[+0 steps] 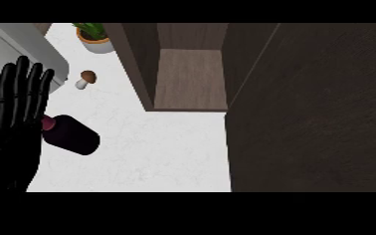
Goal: Pick up the wine, place it into the cabinet and close the cabinet
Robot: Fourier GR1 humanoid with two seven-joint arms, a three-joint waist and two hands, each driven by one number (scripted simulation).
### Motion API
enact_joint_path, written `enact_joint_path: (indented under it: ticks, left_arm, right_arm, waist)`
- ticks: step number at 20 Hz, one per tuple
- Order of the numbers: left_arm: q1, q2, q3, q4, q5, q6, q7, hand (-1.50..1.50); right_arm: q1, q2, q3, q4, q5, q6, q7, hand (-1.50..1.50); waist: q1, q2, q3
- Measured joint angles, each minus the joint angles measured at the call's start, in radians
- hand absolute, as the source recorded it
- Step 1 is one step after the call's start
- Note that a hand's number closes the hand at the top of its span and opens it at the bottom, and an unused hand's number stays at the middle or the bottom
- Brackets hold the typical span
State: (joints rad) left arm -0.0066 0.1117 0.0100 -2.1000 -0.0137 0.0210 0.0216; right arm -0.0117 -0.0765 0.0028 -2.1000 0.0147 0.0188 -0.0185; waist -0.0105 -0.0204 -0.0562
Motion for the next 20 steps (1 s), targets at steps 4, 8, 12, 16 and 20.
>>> enact_joint_path:
  ticks: [4, 8, 12, 16, 20]
  left_arm:
    - [0.028, 0.032, 0.082, 0.012, 0.163, -0.091, -0.049, -1.5]
    - [0.038, 0.06, 0.143, 0.067, 0.384, -0.189, 0.0, -1.5]
    - [0.067, 0.09, 0.193, 0.086, 0.598, -0.227, 0.129, -1.5]
    - [0.089, 0.163, 0.289, 0.031, 0.804, -0.225, 0.265, -1.5]
    - [0.091, 0.235, 0.388, 0.004, 0.972, -0.206, 0.369, -1.5]
  right_arm:
    - [0.023, -0.02, -0.001, -0.029, -0.012, 0.027, -0.003, -1.5]
    - [0.079, -0.032, 0.047, -0.056, -0.098, 0.107, 0.036, -1.5]
    - [0.154, -0.049, 0.102, -0.118, -0.209, 0.179, 0.123, -1.5]
    - [0.223, -0.078, 0.112, -0.255, -0.305, 0.196, 0.235, -1.5]
    - [0.255, -0.1, 0.097, -0.29, -0.329, 0.208, 0.282, -1.5]
  waist:
    - [0.008, 0.011, 0.035]
    - [0.009, 0.017, 0.047]
    - [0.01, 0.015, 0.052]
    - [0.012, 0.014, 0.055]
    - [0.011, 0.015, 0.056]
